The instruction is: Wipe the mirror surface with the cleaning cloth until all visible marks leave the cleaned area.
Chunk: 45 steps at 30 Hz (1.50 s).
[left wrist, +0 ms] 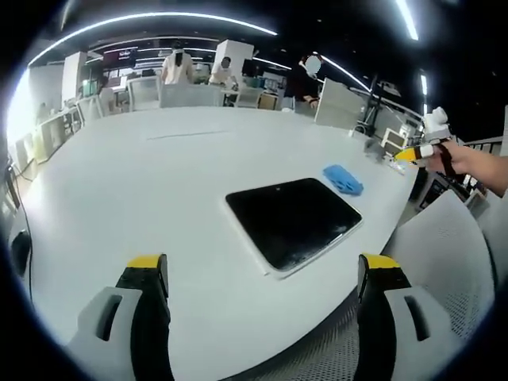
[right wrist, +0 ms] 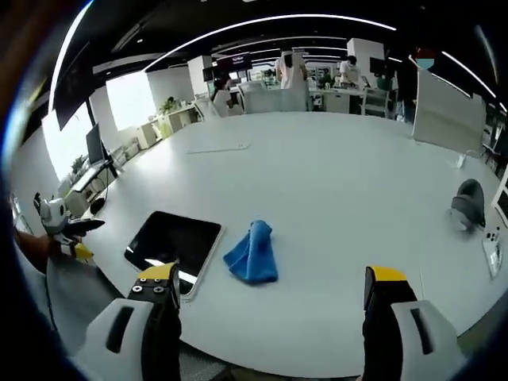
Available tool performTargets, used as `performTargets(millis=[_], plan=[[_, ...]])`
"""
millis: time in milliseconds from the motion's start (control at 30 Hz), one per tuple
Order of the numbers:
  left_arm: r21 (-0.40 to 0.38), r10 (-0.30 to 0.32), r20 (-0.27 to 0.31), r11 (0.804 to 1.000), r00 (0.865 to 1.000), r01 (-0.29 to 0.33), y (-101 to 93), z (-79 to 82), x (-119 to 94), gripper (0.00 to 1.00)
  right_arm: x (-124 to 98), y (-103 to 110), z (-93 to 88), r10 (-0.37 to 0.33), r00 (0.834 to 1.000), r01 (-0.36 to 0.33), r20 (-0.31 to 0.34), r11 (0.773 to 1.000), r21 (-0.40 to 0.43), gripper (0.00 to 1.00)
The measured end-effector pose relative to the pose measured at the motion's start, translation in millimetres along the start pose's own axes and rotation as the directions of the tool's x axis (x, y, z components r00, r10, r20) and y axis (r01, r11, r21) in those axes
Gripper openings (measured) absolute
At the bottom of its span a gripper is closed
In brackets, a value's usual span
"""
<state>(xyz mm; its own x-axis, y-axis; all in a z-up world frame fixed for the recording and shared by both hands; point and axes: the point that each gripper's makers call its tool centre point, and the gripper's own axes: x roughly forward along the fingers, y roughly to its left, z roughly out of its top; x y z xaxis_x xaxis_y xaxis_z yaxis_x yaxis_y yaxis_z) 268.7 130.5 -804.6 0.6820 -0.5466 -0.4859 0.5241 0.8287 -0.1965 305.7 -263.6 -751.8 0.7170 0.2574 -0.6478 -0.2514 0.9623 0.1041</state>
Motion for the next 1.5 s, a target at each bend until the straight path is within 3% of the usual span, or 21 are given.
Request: performTargets(millis=[133, 233, 400, 500, 567, 833, 1233, 1500], plan=[[-0.004, 0.014, 0.009, 1.0, 1.0, -0.014, 2.4, 1.6, -1, 0.99, 5, 14, 30.5, 0.026, 0.999, -0.027, -0.024, 0.998, -0.051, 0.95], [-0.005, 0.026, 0.014, 1.0, 1.0, -0.026, 5.0, 2.4, -1, 0.99, 23, 18, 44.9, 0.025, 0.997, -0.031, -0.067, 0.996, -0.088, 0.95], [-0.002, 0.029, 0.021, 1.0, 0.999, -0.029, 6.6, 3.8, -2, 0.99, 50, 20, 53.5, 0.022, 0.991, -0.037, -0.133, 0.993, -0.109, 0.94], [-0.01, 0.036, 0.031, 0.999, 0.999, -0.036, 8.4, 5.7, -3, 0.99, 63, 26, 49.4, 0.034, 0.98, -0.057, -0.198, 0.992, -0.108, 0.93], [-0.015, 0.041, 0.036, 0.999, 0.999, -0.04, 9.2, 6.7, -3, 0.99, 72, 30, 52.0, 0.035, 0.98, -0.058, -0.194, 0.992, -0.115, 0.93], [-0.022, 0.045, 0.042, 0.999, 0.998, -0.044, 10.0, 7.1, -3, 0.99, 92, 34, 36.7, 0.041, 0.975, -0.072, -0.22, 0.989, -0.132, 0.85], [-0.03, 0.041, 0.046, 0.999, 0.998, -0.04, 8.5, 7.8, -3, 0.98, 120, 17, -15.1, 0.002, 0.983, -0.018, -0.186, 0.997, -0.081, 0.48], [-0.036, 0.039, 0.039, 0.999, 0.998, -0.037, 8.9, 5.8, -3, 0.98, 127, 20, -18.5, -0.024, 0.989, 0.019, -0.144, 0.999, -0.032, 0.29]])
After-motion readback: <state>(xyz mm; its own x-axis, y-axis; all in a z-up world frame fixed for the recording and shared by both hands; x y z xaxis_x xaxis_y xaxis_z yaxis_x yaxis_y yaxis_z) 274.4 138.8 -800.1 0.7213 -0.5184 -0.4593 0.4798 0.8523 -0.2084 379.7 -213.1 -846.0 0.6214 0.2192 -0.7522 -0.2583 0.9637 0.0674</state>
